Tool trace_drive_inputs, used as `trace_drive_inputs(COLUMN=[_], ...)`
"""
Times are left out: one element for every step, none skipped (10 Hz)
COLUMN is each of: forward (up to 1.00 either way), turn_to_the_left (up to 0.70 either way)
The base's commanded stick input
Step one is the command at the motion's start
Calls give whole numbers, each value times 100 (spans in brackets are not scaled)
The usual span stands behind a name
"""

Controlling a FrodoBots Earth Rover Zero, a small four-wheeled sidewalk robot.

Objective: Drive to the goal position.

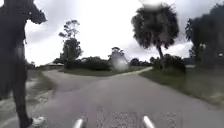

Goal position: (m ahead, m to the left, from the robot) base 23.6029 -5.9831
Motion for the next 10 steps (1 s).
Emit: trace_drive_inputs(forward=[70, 70, 70, 70, 70, 70, 70, 70, 70, 70], turn_to_the_left=[-23, -16, 0, 0, 0, 0, 0, 0, 0, -1])
